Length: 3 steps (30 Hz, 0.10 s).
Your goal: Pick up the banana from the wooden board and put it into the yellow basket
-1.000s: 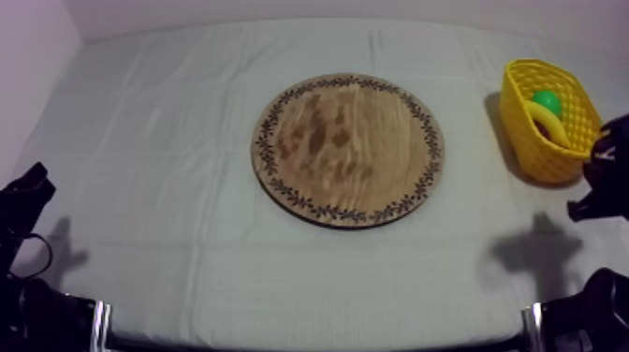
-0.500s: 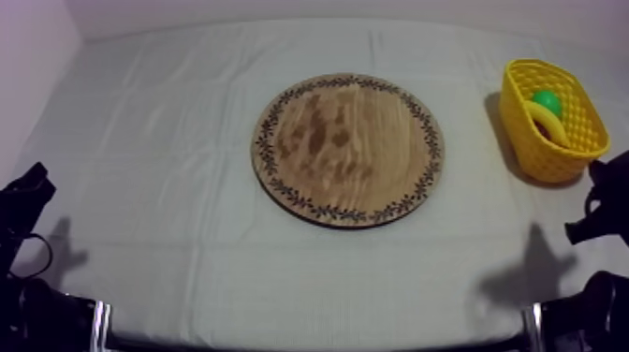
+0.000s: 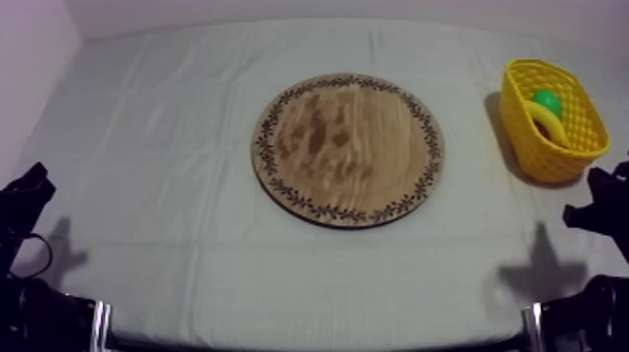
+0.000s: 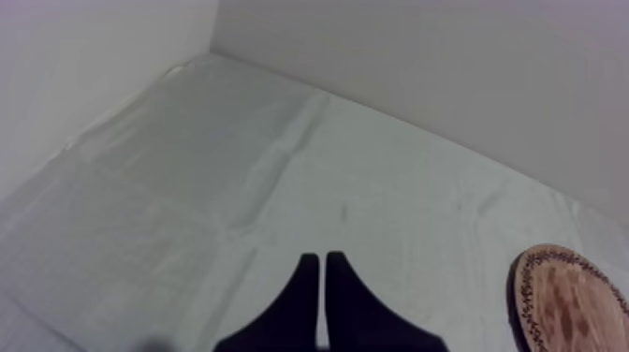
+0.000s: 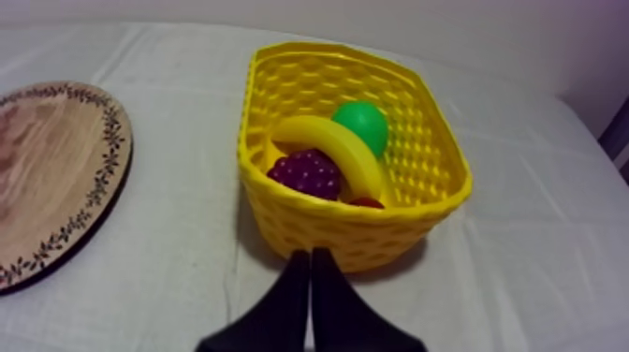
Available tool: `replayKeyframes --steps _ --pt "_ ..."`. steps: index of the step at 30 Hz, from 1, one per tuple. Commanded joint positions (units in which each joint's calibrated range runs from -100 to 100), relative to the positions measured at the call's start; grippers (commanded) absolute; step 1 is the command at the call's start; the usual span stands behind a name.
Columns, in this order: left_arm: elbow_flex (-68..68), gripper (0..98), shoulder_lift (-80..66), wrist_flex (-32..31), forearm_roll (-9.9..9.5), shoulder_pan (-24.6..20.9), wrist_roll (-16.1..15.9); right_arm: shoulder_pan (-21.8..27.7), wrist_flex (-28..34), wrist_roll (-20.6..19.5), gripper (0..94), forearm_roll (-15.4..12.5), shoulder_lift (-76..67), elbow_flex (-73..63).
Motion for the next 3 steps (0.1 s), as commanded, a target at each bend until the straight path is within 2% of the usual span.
replayKeyframes --steps 1,3 --pt "0.0 0.1 0.0 0.0 0.0 0.0 0.0 0.1 -0.1 1.7 0.6 0.2 -0.1 0.0" --pt "0.0 0.1 0.0 0.0 0.0 0.0 0.0 0.1 -0.1 1.6 0.6 0.2 -0.1 0.0"
